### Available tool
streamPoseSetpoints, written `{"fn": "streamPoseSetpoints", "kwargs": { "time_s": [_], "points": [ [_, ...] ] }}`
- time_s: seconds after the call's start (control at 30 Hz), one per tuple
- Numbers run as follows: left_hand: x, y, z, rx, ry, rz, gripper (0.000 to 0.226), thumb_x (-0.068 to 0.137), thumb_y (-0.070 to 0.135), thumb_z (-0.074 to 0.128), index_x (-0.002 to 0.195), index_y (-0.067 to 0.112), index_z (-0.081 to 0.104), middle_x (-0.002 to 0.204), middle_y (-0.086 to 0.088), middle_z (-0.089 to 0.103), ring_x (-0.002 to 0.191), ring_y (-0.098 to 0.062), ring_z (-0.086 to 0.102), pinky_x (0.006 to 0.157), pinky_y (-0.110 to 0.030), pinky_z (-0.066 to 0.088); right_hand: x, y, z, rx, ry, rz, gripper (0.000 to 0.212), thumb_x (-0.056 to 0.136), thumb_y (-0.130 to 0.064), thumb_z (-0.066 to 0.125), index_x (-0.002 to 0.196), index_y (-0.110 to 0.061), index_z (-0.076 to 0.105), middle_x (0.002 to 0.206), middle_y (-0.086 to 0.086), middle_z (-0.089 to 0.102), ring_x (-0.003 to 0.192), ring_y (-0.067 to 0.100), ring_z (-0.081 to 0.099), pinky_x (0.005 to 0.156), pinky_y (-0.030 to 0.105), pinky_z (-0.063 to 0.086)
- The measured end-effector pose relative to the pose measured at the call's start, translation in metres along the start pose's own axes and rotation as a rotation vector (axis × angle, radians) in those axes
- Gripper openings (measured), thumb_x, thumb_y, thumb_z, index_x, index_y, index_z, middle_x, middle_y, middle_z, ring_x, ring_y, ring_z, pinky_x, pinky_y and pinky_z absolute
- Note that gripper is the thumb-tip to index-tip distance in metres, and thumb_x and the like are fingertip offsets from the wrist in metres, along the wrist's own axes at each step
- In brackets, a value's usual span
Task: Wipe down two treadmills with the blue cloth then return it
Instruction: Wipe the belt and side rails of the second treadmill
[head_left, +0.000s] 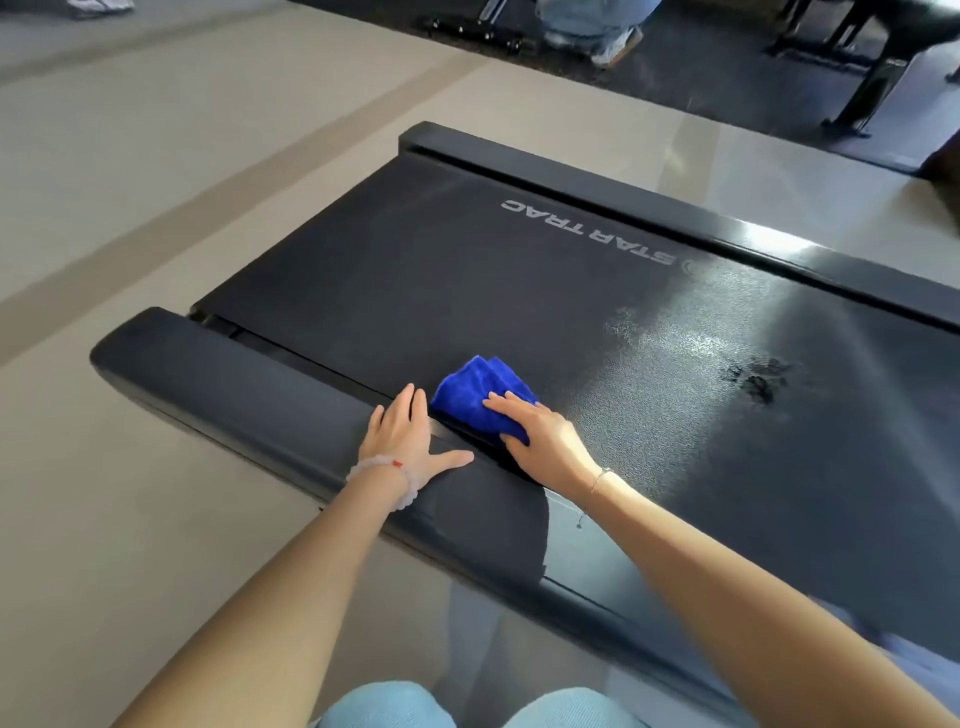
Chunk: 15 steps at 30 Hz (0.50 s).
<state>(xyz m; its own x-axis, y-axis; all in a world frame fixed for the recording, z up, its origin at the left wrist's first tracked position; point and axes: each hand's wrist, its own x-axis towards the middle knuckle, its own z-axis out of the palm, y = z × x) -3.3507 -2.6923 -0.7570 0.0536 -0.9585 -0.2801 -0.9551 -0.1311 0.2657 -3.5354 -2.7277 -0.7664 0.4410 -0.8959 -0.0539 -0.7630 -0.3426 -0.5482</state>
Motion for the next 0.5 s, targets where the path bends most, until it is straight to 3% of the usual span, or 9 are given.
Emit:
{"fn": "streamPoseSetpoints", "kwargs": {
  "time_s": [0.17,0.37,0.5],
  "points": [
    [-0.004,0.0,-0.002,-0.018,0.02,-0.02,0.101,0.08,0.067,0.052,0.149,0.009,0.007,0.157,-0.005,0.006,0.144,-0.018,0.005,0.116,-0.034,0.005,-0.008,-0.003,-0.005,-0.034,-0.046,-0.013,0.052,0.089,-0.009,0.05,0.138,-0.025,0.043,0.147,-0.012,0.038,0.14,0.007,0.026,0.116,0.029,0.017],
    [-0.008,-0.002,-0.003,-0.039,-0.002,-0.016,0.091,0.082,0.068,0.048,0.149,0.017,0.015,0.157,-0.002,0.005,0.144,-0.021,0.003,0.115,-0.033,0.005,-0.016,0.003,-0.008,-0.038,-0.079,-0.037,0.054,0.089,-0.01,0.053,0.139,-0.025,0.041,0.147,-0.012,0.038,0.14,0.006,0.025,0.112,0.022,0.012],
    [-0.008,-0.002,-0.004,0.003,-0.009,-0.023,0.089,0.082,0.071,0.043,0.15,0.021,0.014,0.158,0.001,0.005,0.144,-0.022,0.003,0.115,-0.034,0.009,-0.016,0.005,-0.009,-0.059,-0.09,-0.046,0.054,0.089,-0.014,0.052,0.14,-0.029,0.039,0.148,-0.014,0.036,0.14,0.004,0.023,0.117,0.028,0.015]
  ]
}}
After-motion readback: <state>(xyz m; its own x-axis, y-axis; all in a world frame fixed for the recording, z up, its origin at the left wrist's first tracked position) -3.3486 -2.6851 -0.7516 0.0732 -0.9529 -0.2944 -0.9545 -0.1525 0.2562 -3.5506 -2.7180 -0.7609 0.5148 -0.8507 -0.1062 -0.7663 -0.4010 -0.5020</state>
